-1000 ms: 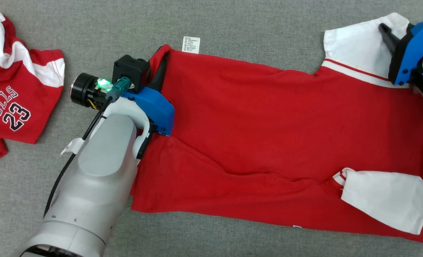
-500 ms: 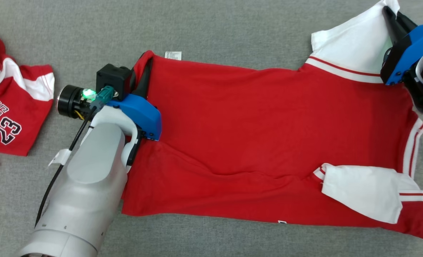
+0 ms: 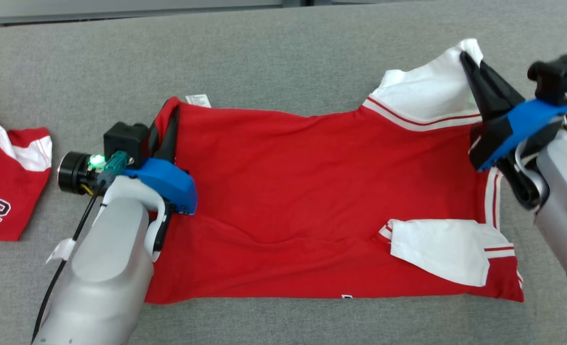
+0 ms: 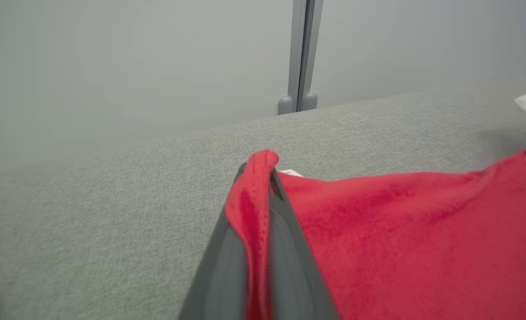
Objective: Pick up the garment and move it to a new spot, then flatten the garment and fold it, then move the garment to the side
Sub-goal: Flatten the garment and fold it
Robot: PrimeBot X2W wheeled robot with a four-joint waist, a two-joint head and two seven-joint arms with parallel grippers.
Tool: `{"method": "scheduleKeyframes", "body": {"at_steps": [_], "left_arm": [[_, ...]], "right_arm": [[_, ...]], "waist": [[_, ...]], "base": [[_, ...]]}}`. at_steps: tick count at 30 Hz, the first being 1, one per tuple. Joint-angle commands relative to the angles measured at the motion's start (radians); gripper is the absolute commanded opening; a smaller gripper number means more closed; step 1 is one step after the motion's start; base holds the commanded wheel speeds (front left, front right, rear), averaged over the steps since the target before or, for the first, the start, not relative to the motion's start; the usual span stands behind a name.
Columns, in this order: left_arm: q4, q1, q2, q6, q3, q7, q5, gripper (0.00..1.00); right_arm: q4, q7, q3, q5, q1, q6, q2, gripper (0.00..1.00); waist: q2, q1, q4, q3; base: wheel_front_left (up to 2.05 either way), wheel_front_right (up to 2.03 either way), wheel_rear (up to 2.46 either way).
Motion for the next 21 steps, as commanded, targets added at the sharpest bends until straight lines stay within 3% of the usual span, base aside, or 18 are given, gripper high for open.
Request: {"method": "scheduleKeyframes", "body": {"at_steps": [1,10,21], "left_arm": [[-0.005,0.011,0.010,0.002,0.006,-0.004,-0.004,0.00],[-0.087,0.113,0.031,0.019,0.040,-0.004,0.012,0.00],[-0.151,0.191,0.028,0.019,0.066,-0.004,0.031,0.00]], "right_arm": [[-0.005,-0.004,-0.007,-0.008,0.027,0.000,-0.009,0.00],[-0.305,-0.004,-0.161,-0.122,0.343,0.000,0.005,0.00],[-0.452,-0.004,-0.237,-0.149,0.581,0.000,0.049,0.00]], "waist": [[0.0000,0.0001,-0.008,-0.008],[0.0000,0.0001,-0.027,-0.036],[0.0000,0.0001,-0.036,-0.066]], "base": [[0.00,0.00,0.00],[0.00,0.00,0.00],[0.00,0.00,0.00]]}}
